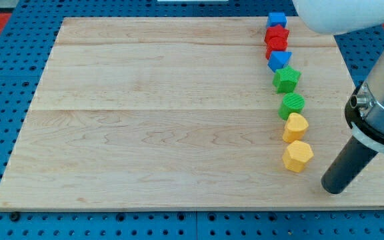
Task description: Move the arm towards the bottom right corner of the board
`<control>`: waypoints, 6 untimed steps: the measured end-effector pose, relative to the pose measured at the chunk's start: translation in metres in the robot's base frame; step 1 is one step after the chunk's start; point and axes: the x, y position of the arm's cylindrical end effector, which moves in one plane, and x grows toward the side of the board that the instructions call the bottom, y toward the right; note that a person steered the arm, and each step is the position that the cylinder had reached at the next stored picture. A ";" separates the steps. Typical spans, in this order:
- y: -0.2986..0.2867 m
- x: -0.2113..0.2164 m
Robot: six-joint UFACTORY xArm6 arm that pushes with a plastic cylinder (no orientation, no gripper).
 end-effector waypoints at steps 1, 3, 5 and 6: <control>0.000 0.001; 0.001 0.001; 0.023 0.002; 0.030 0.004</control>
